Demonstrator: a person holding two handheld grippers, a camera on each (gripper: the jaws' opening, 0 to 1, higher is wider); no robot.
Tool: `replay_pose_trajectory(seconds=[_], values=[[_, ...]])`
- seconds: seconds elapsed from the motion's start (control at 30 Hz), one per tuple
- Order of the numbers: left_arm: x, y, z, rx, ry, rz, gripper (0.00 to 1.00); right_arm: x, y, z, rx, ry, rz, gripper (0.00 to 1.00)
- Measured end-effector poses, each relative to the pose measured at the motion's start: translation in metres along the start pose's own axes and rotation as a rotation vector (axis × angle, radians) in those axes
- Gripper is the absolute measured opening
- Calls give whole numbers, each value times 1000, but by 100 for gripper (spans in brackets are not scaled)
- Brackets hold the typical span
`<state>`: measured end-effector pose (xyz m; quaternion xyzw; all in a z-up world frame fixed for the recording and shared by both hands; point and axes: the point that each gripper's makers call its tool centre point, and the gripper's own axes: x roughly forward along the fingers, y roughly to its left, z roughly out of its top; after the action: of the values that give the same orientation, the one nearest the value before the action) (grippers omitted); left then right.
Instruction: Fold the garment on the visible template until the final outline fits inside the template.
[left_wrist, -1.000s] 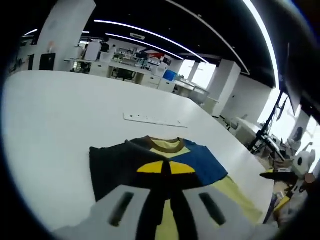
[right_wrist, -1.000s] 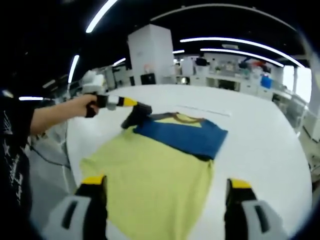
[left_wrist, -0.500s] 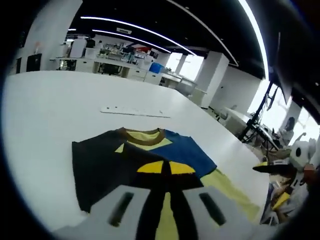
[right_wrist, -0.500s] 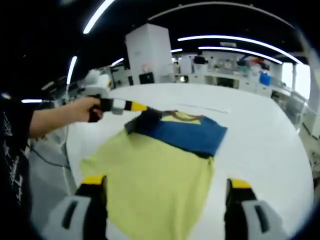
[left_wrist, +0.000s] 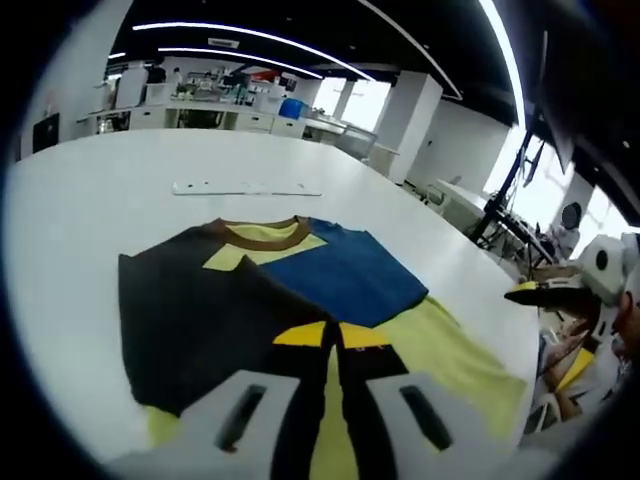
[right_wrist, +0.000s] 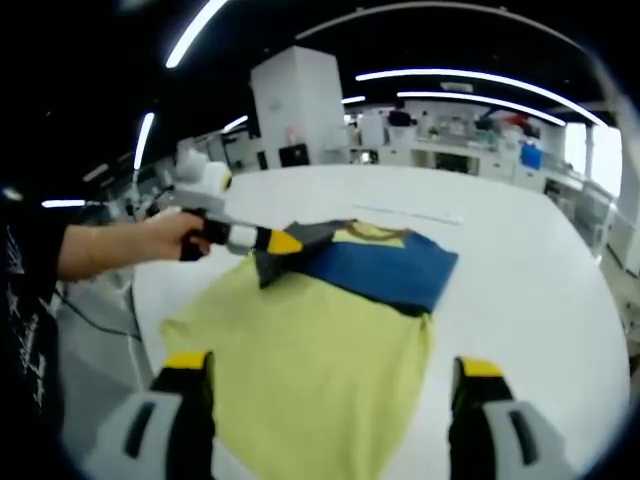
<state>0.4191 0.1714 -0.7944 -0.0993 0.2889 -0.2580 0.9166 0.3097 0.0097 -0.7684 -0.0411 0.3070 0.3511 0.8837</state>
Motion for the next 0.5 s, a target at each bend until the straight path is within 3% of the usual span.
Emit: replay_pose_trajectory(seconds=[0.2,0.5], values=[[-2,-4,-4,8,0,-13,7,0,0,-1,2,3,-1,99],[-15,1,11,69,-64,18,57,1,0,0,-6,8,2,99]])
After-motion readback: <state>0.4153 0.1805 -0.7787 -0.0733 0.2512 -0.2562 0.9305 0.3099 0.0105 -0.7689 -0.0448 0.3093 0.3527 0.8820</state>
